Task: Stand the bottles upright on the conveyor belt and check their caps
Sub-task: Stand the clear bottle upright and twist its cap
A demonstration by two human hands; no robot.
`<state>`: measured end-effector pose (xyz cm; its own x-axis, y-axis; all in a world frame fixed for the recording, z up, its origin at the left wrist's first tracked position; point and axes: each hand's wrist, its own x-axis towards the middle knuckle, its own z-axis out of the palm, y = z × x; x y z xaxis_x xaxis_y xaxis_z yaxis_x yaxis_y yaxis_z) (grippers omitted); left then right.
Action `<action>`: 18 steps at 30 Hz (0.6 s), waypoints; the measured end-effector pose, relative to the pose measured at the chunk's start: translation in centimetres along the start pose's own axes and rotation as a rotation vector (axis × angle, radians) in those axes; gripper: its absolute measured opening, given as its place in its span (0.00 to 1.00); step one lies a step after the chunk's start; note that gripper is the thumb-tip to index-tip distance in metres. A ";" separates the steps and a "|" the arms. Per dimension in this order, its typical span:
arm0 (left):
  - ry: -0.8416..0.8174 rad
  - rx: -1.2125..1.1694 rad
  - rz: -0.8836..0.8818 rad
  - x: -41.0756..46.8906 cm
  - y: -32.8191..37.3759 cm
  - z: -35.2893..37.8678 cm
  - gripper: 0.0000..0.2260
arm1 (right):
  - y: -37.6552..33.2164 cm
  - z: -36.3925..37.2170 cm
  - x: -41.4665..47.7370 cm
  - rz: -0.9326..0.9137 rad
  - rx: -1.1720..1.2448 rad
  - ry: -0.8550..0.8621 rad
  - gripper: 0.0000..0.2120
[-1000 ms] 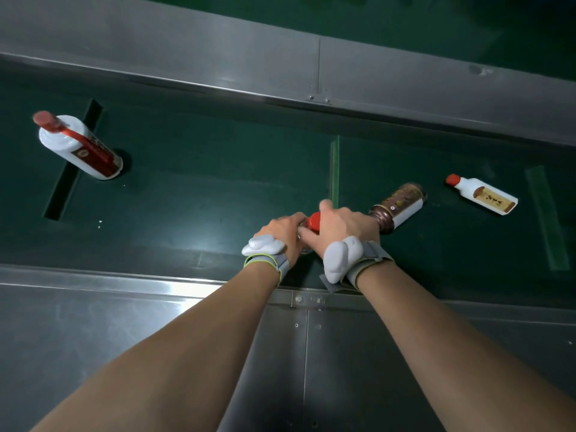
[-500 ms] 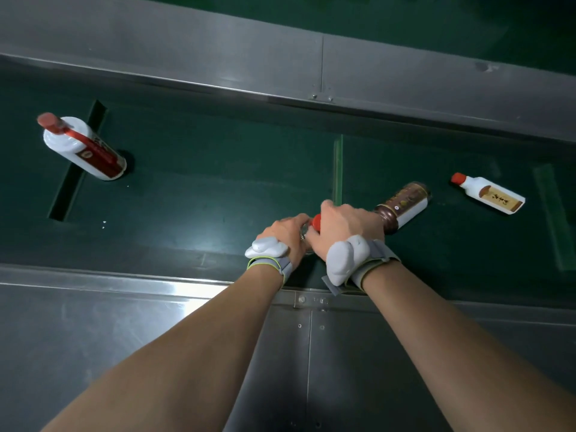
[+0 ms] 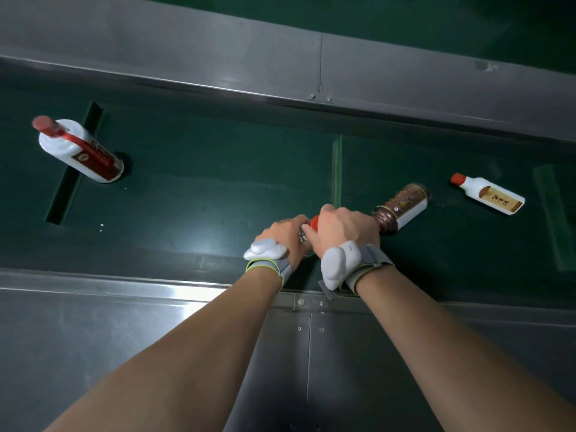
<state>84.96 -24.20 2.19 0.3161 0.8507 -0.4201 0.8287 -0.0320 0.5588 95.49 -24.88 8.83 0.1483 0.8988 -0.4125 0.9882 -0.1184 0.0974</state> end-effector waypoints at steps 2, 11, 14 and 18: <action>0.000 -0.005 0.000 -0.2 -0.1 0.0 0.07 | -0.1 -0.1 0.1 0.014 -0.014 -0.030 0.19; -0.007 0.004 -0.019 0.1 -0.3 0.1 0.15 | 0.1 0.4 -0.1 -0.146 0.031 -0.119 0.10; -0.014 0.002 -0.030 0.0 -0.2 0.0 0.14 | 0.0 0.1 0.2 -0.154 -0.011 -0.110 0.10; -0.020 0.018 -0.035 0.0 0.1 -0.2 0.09 | 0.0 0.5 0.4 -0.160 -0.049 -0.051 0.09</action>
<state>84.89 -24.08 2.39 0.2956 0.8410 -0.4532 0.8477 -0.0122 0.5303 95.58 -24.70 8.18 -0.0076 0.8818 -0.4716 0.9964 0.0463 0.0705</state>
